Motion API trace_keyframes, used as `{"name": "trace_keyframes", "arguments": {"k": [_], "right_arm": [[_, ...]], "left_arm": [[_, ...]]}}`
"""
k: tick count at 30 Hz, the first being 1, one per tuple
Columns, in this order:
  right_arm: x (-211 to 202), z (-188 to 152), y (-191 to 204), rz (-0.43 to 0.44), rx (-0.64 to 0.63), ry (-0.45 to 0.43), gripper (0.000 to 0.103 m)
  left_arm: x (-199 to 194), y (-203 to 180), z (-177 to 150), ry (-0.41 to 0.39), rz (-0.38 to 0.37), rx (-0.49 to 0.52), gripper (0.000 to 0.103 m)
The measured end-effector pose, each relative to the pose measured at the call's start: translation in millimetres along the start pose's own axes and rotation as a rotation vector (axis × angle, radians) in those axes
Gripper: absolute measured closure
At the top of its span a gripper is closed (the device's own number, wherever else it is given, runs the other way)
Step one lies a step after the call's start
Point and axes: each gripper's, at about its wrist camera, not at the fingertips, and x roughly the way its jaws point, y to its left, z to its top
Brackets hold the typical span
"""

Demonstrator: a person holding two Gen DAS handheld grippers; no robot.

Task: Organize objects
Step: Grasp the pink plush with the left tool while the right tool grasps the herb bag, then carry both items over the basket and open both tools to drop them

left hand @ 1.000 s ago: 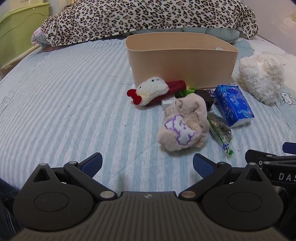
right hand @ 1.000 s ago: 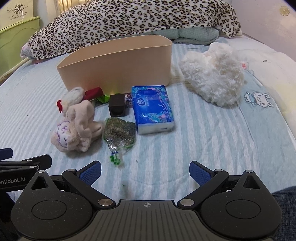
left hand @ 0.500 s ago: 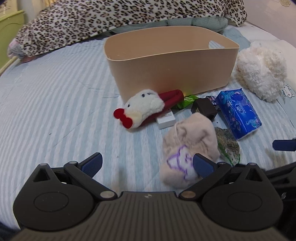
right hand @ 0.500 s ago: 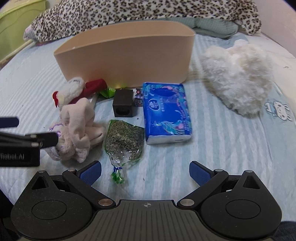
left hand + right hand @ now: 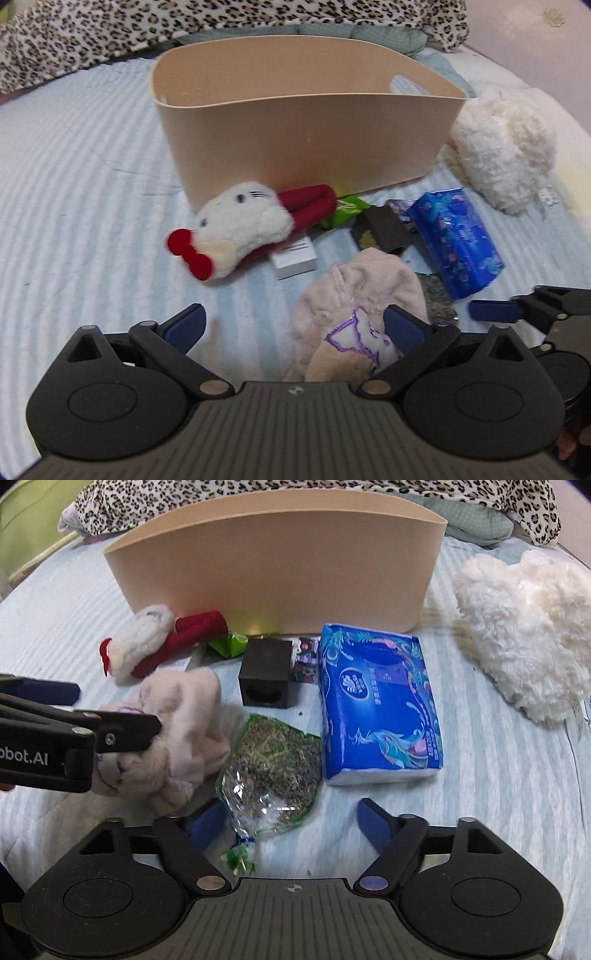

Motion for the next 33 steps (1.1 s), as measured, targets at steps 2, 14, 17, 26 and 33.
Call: {"name": "trace_keyframes", "arguments": {"k": [2,14,17,26,33], "right_arm": [[-2,-1,-2,0.009,0.012,-0.008,0.044],[-14,-5,-19,0.039,0.057,-0.034,0.090],[-16,-7,-19,0.037,0.061,-0.043,0.091],[-49,-7,-16,0.055,0.068,-0.123,0.091],[-83,22,-15,0.041,0.045,-0.243,0.091]], "left_arm": [[2,-4,2,0.012,-0.031,0.003,0.011],[17,-25,2,0.089,-0.146,-0.027,0.055],[9,-28,0,0.077,-0.144,-0.028,0.061],[-30,-12,-3,0.004,-0.084,-0.064,0.066],[-67,8,24,-0.135,-0.020,-0.081,0.066]]}}
